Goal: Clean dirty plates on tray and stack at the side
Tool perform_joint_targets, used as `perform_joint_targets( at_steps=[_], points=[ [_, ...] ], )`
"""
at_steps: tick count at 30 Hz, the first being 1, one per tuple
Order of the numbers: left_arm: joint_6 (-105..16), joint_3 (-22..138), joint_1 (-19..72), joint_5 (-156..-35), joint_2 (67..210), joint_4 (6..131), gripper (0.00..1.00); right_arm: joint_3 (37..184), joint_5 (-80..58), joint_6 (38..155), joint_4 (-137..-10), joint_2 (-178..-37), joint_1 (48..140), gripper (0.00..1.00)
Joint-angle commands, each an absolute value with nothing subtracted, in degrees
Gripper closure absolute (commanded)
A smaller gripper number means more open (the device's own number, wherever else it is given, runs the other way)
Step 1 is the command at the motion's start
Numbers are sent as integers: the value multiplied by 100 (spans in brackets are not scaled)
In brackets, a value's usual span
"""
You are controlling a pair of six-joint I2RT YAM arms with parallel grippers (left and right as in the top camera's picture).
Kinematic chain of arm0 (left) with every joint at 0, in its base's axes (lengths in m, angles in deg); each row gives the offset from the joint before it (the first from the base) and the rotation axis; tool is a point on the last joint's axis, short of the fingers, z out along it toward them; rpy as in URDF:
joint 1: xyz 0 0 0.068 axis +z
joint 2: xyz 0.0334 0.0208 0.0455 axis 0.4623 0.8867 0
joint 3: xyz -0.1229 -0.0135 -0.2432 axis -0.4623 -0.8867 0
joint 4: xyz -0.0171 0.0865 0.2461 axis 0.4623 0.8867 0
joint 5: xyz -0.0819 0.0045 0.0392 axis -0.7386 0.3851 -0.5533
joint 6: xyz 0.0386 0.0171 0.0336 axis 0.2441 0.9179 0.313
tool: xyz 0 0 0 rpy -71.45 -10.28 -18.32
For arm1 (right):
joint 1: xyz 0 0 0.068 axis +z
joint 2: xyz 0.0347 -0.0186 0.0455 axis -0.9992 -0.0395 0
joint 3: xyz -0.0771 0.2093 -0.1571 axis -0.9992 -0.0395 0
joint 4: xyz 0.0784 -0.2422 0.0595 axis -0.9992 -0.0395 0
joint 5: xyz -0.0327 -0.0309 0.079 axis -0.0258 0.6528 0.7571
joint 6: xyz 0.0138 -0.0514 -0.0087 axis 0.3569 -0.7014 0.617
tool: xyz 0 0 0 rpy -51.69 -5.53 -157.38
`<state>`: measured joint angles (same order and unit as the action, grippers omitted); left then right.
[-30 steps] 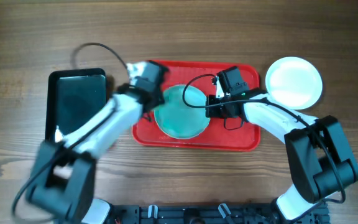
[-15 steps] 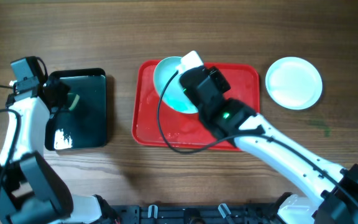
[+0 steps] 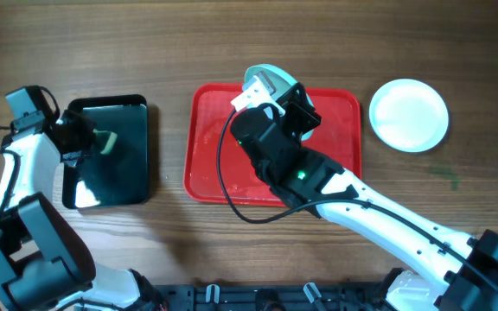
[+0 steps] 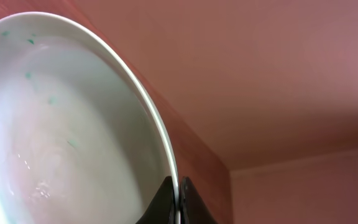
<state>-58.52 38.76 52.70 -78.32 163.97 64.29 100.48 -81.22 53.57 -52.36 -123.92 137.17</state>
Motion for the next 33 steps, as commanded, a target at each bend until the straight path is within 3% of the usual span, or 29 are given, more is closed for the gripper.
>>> perform_joint_targets(
  at_steps=[1, 2, 3, 8, 9, 10, 12, 14, 18, 22, 25, 28, 29, 31, 33],
  points=[
    [-5862, 3885, 5109, -8027, 16790, 6456, 75, 10173, -8371, 5223, -5114, -12287, 13745, 96],
    [-5862, 3885, 5104, -7983, 16841, 6445, 43, 10173, -8371, 5215, -5090, -12287, 13745, 96],
    [-5801, 3889, 5117, -7898, 16797, 6386, 38, 10173, -8376, 5110, -5079, -12287, 13745, 96],
    [-5803, 3937, 5176, -7904, 15846, 6495, 34, 10173, -8398, 5051, -5079, -12287, 13745, 96],
    [-5806, 3937, 5176, -7904, 15553, 6567, 24, 10171, -8358, 5171, -5077, -12287, 13745, 96],
    [-5806, 3935, 5174, -7904, 15337, 6609, 0, 10140, -7862, 5689, -5216, -12292, 13695, 96],
    [-5806, 3935, 5170, -7902, 15282, 6611, 0, 9972, -5954, 6701, -5802, -12335, 13242, 96],
    [-5806, 3935, 5170, -7902, 15313, 6722, 0, 9972, -4922, 8664, -6364, -12353, 12414, 96],
    [-5806, 3935, 5170, -7902, 15313, 6867, 0, 9972, -1080, 9444, -6526, -12241, 9975, 96],
    [-5803, 3929, 5165, -7898, 15313, 6928, 0, 9972, -776, 9636, -7177, -12254, 7354, 96],
    [-5803, 3929, 5165, -7898, 15313, 6928, 0, 9970, -1091, 9665, -7179, -12416, 6419, 96],
    [-5806, 3929, 5165, -7900, 15313, 6928, 0, 9970, -1340, 9687, -6996, -12853, 6237, 92],
    [-5806, 3929, 5165, -7900, 15313, 6928, 0, 9970, -1386, 9737, -6902, -13078, 6237, 86],
    [-5803, 3929, 5165, -7898, 15313, 6928, 0, 9970, -1283, 9835, -6878, -13306, 6239, 54],
    [-5803, 3929, 5165, -7900, 15313, 6928, 0, 9972, -599, 9695, -6910, -13350, 6257, 47]
  ],
)
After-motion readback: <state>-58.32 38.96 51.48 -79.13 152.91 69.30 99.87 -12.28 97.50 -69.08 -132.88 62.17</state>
